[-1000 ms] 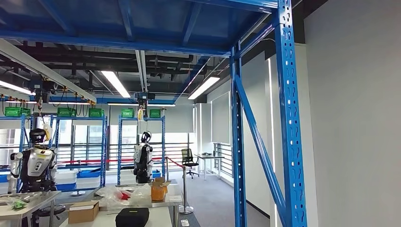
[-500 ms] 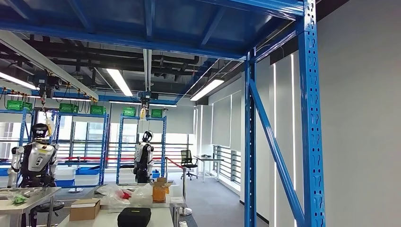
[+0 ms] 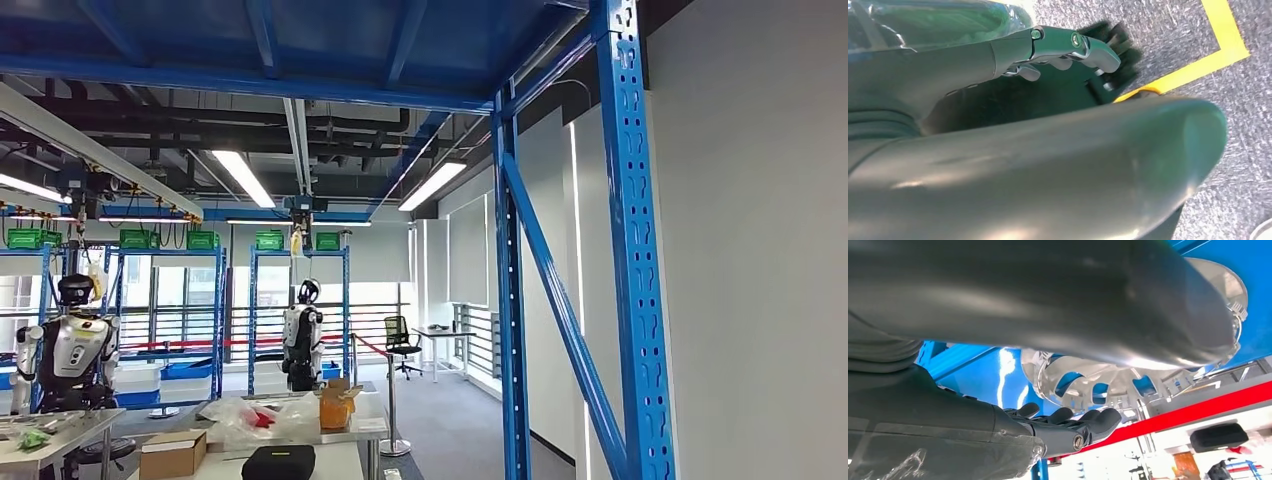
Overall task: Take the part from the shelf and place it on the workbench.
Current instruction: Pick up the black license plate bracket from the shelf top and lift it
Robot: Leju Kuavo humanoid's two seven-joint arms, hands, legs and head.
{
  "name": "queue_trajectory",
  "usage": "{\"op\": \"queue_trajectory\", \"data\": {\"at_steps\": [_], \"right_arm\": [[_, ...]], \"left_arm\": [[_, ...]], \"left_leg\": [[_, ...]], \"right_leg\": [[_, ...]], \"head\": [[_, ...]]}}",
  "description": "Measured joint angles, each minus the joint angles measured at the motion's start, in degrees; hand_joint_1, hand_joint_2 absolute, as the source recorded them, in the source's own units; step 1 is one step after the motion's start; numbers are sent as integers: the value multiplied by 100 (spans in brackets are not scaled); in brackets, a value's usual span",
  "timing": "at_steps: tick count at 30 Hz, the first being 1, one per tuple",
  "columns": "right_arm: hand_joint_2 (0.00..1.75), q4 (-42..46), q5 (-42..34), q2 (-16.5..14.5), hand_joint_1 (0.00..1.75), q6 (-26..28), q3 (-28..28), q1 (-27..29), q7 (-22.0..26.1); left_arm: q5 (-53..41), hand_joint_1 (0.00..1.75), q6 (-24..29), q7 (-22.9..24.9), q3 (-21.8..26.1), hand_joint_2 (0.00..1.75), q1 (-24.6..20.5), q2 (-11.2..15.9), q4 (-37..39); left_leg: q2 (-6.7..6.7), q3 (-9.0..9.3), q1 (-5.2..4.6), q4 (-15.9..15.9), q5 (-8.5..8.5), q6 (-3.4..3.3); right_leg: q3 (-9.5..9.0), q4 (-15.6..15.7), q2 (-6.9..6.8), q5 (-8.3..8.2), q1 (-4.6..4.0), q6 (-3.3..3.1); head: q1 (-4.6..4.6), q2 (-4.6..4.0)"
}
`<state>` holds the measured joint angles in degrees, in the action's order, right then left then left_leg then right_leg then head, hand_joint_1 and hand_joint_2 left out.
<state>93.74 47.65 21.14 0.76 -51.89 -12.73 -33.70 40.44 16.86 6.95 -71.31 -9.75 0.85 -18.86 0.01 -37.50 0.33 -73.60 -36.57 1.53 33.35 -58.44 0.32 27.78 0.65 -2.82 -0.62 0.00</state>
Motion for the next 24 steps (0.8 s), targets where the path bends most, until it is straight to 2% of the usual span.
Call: {"op": "queue_trajectory", "data": {"at_steps": [1, 3, 4, 5, 6, 8, 10, 11, 13, 14, 15, 16, 18, 19, 20, 21, 24], "right_arm": [[0, 1, 0, 0, 0, 0, 0, 2, -2], [0, 8, 0, 0, 0, 1, 1, 4, -2], [0, 11, 0, 0, 0, 0, 1, 2, -2], [0, 15, 0, 0, 0, -1, 2, 3, -3], [0, 15, 0, 0, 0, -1, 1, 4, -3], [0, 22, 0, 2, 0, -2, 4, 4, -4], [0, 39, 0, 15, 0, -1, 9, -4, -5], [0, 46, -1, 22, 0, -2, 8, -6, -5], [0, 48, -8, 34, 0, -3, 3, 5, -8], [0, 47, -13, 39, 0, -3, 1, 17, -10], [0, 46, -19, 44, 0, -1, 2, 28, -13], [0, 46, -26, 49, 0, 3, 3, 33, -15], [0, 45, -46, 64, 0, 19, 6, 36, -21], [0, 45, -58, 75, 0, 34, 9, 38, -28], [0, 44, -68, 88, 0, 56, 16, 44, -38], [0, 43, -77, 106, 0, 88, 30, 59, -51], [0, 27, -138, 189, 0, 219, 102, 119, -83]], "left_arm": [[-1, 0, -1, 0, -1, 0, 5, -1, 0], [-2, 0, -1, 0, -1, 0, 3, 0, 1], [-2, 0, -1, 0, 0, 0, -1, 0, 2], [-3, 0, -1, 0, 1, 0, -6, 1, 4], [-4, 0, -1, 0, 1, 0, -8, 3, 6], [-10, 0, 1, 0, 1, 0, -7, 2, 11], [-19, 0, -1, -1, 4, 0, -8, -5, 16], [-25, 0, -3, -3, 7, 0, -11, -12, 19], [-34, 0, -7, -5, 17, 0, -10, -20, 23], [-37, 0, -8, -7, 24, 0, -5, -21, 26], [-39, 0, -8, -7, 30, 0, 0, -21, 28], [-40, 0, -8, -7, 34, 0, 4, -22, 30], [-43, 0, -8, -7, 46, 0, 6, -26, 32], [-44, 0, -6, -10, 55, 0, 2, -27, 33], [-44, 0, -4, -14, 66, 0, -1, -27, 34], [-44, 0, -2, -23, 77, 0, -3, -25, 36], [-42, 0, 15, -51, 96, 0, -3, -17, 40]], "left_leg": [[0, 27, -3, 162, 190, -27], [-2, 293, -30, 884, 678, -120], [-2, 429, -48, 1216, 823, -169], [-2, 515, -68, 1427, 874, -207], [-3, 551, -85, 1517, 853, -234], [-7, 588, -86, 1598, 836, -268], [-9, 652, -54, 1668, 863, -310], [-7, 683, -36, 1693, 871, -326], [-3, 695, -33, 1698, 857, -345], [-2, 703, -33, 1697, 846, -349], [-3, 717, -34, 1696, 831, -348], [-5, 742, -33, 1695, 812, -342], [-11, 814, -33, 1694, 759, -311], [-14, 841, -46, 1685, 725, -284], [-14, 857, -58, 1682, 700, -257], [-14, 862, -67, 1681, 680, -227], [-4, 882, -61, 1671, 623, -143]], "right_leg": [[-30, 0, 8, 18, -12, 1], [-104, 1, 17, 63, -30, 13], [-130, -1, 20, 85, -40, 30], [-141, -2, 19, 101, -43, 55], [-141, 2, 16, 111, -40, 87], [-146, 13, 9, 124, -30, 159], [-95, -142, 5, 235, -27, 224], [19, -387, 4, 368, -23, 251], [420, -1142, 2, 685, -8, 294], [604, -1451, 2, 761, -1, 309], [707, -1582, 1, 728, 2, 318], [695, -1482, 0, 576, 4, 320], [405, -763, -7, 115, 6, 303], [240, -385, -9, -36, 1, 283], [124, -131, -10, -110, -5, 255], [70, -14, -6, -104, -16, 223], [39, 19, 5, -65, -16, 119]], "head": [[-2, 0], [-3, 0], [-1, 0], [1, 1], [2, 1], [6, 1], [19, 0], [31, 0], [52, 0], [60, 0], [66, 0], [74, 0], [81, 0], [77, 0], [74, 0], [67, 0], [56, 0]]}}
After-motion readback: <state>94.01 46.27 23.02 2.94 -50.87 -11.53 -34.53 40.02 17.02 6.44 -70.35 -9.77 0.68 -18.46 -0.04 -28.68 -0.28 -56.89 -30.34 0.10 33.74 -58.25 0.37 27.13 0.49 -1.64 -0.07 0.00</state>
